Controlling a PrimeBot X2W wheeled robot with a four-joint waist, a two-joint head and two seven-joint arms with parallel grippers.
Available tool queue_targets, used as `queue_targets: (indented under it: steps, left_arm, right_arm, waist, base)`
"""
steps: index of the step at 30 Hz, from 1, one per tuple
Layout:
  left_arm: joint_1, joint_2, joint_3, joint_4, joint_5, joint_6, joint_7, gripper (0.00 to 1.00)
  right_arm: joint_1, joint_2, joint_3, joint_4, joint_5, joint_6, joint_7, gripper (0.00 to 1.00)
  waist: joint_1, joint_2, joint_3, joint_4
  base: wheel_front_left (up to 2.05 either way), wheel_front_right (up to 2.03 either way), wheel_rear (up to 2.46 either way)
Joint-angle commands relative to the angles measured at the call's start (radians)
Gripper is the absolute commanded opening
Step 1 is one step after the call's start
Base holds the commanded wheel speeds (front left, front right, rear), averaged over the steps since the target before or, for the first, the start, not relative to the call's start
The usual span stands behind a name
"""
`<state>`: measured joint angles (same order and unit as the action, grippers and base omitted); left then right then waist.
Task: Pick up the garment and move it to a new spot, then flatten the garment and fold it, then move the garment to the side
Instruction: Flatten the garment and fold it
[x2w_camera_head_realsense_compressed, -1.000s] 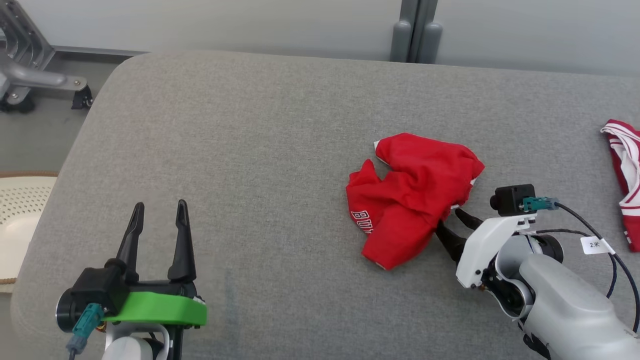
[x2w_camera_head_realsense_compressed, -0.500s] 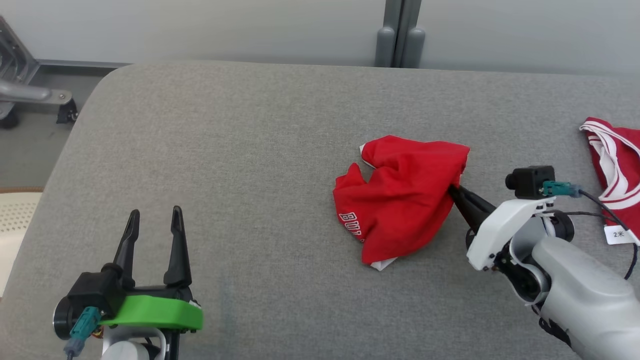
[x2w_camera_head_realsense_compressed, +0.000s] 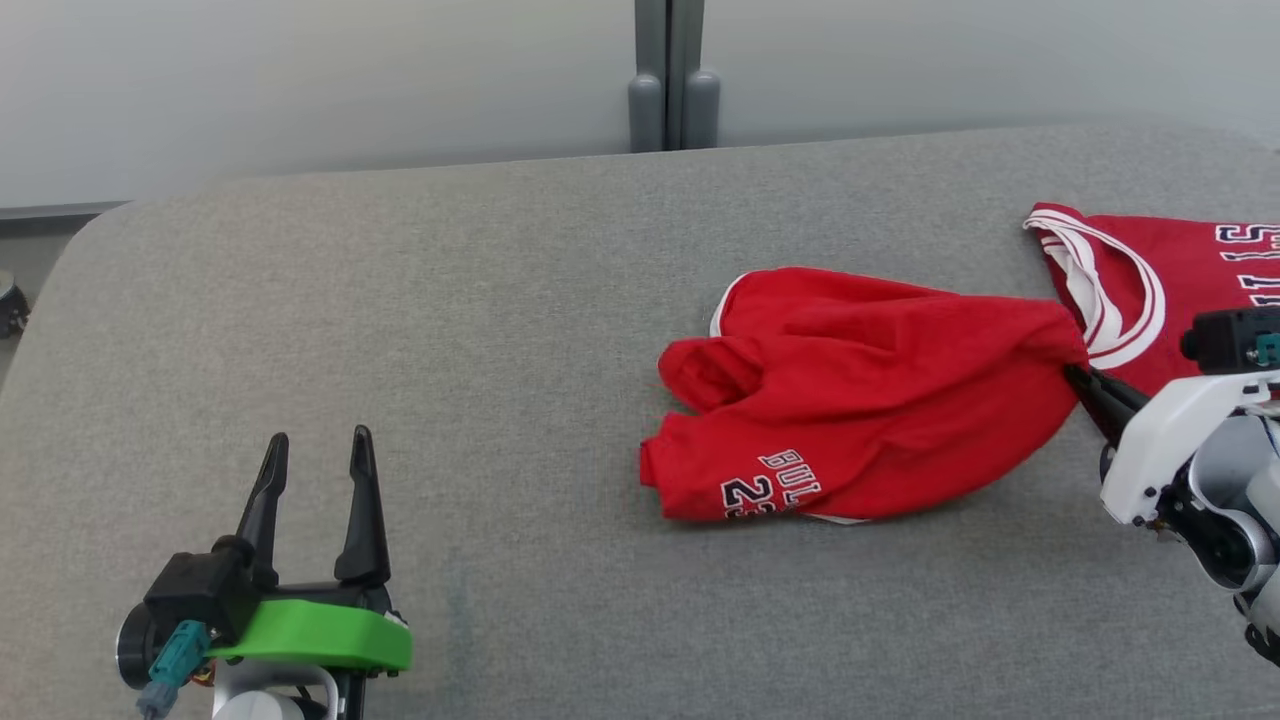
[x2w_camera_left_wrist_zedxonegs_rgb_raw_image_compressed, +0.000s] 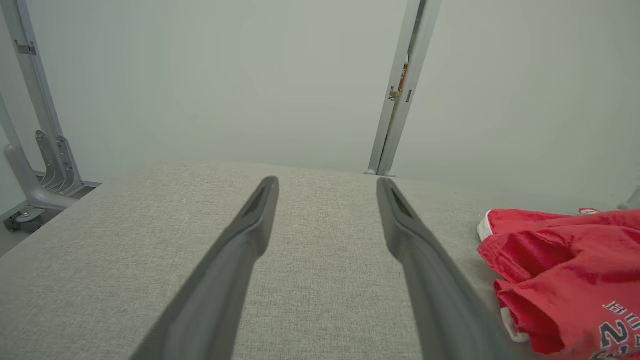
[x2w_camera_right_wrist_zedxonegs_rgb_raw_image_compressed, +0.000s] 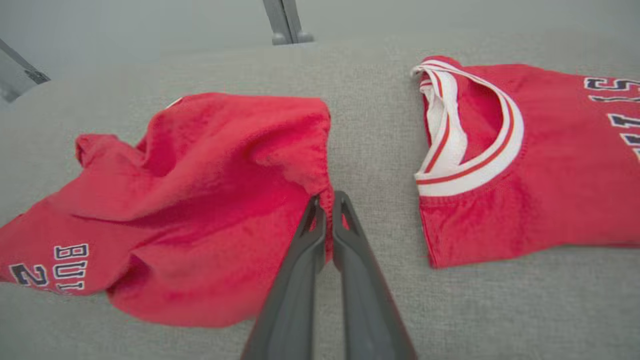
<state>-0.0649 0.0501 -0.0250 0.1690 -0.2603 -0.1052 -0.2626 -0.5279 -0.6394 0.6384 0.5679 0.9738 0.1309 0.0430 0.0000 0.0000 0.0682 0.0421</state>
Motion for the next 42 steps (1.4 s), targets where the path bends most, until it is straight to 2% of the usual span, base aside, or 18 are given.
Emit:
queue_targets:
  steps: [1,3,7,8,9,10,13,17,23,25,31,36,42]
  left_arm:
    - [0.006,0.002,-0.001,0.004,-0.009,0.001,-0.002,1.00]
    - [-0.001,0.002,-0.006,0.007,-0.010,0.001,-0.002,1.00]
    - [-0.012,0.002,-0.012,0.015,-0.011,0.001,-0.002,1.00]
    - [-0.013,0.002,-0.011,0.017,-0.011,0.000,-0.002,1.00]
    - [-0.013,0.002,-0.012,0.019,-0.011,0.000,-0.002,1.00]
    - [-0.014,0.002,-0.013,0.022,-0.011,0.000,-0.002,1.00]
    - [-0.013,0.002,-0.011,0.031,-0.009,-0.002,-0.003,1.00]
    - [0.001,0.002,0.000,0.037,0.000,-0.005,-0.002,1.00]
    - [0.027,0.002,0.020,0.029,0.011,-0.007,-0.002,1.00]
    - [0.031,0.004,0.025,0.024,0.015,-0.008,-0.002,1.00]
    - [0.037,0.003,0.022,0.020,0.017,-0.012,-0.002,1.00]
    - [0.035,0.003,0.018,0.017,0.014,-0.015,-0.002,1.00]
    - [0.020,0.002,0.011,0.023,0.005,-0.015,-0.002,1.00]
  right_arm:
    - [0.026,-0.002,-0.023,0.010,-0.011,0.000,0.012,0.00]
    - [0.054,-0.001,-0.057,0.034,-0.036,0.000,0.029,0.00]
    - [0.104,0.043,-0.116,0.082,-0.082,0.000,0.048,0.00]
    - [0.114,0.056,-0.130,0.091,-0.094,0.000,0.048,0.11]
    - [0.122,0.065,-0.142,0.099,-0.107,0.000,0.044,0.27]
    - [0.131,0.078,-0.159,0.107,-0.124,0.000,0.038,1.00]
    - [0.146,0.111,-0.192,0.103,-0.155,0.000,0.029,1.00]
    - [0.157,0.119,-0.253,0.047,-0.219,0.000,0.006,1.00]
    - [0.207,0.163,-0.369,-0.151,-0.348,0.000,-0.036,1.00]
    - [0.242,0.204,-0.419,-0.242,-0.383,0.000,-0.071,1.00]
    - [0.346,0.338,-0.527,-0.375,-0.483,0.000,-0.174,1.00]
    - [0.401,0.397,-0.551,-0.384,-0.557,-0.001,-0.254,1.00]
    - [0.406,0.420,-0.562,-0.345,-0.580,0.000,-0.291,1.00]
  waist:
    - [0.0000,0.0000,0.005,-0.020]
    - [0.0000,0.0000,0.010,-0.022]
    - [0.0000,0.0000,0.017,-0.016]
    - [0.0000,0.0000,0.017,-0.014]
    - [0.0000,0.0000,0.017,-0.013]
    - [0.0000,0.0000,0.016,-0.011]
    - [0.0000,0.0000,0.006,-0.010]
    - [0.0000,0.0000,-0.018,-0.014]
    - [0.0000,0.0000,-0.050,-0.033]
    - [0.0000,0.0000,-0.058,-0.038]
    - [0.0000,0.0000,-0.065,-0.040]
    - [0.0000,0.0000,-0.059,-0.039]
    - [0.0000,0.0000,-0.049,-0.037]
  base:
    - [0.00,0.00,0.00]
    - [0.00,0.00,0.00]
    - [0.00,0.00,0.00]
    - [0.00,0.00,0.00]
    - [0.00,0.00,0.00]
    - [0.00,0.00,0.00]
    - [0.00,0.00,0.00]
    - [0.00,0.00,0.00]
    - [0.00,0.00,0.00]
    - [0.00,0.00,0.00]
    - [0.00,0.00,0.00]
    - [0.00,0.00,0.00]
    - [0.00,0.00,0.00]
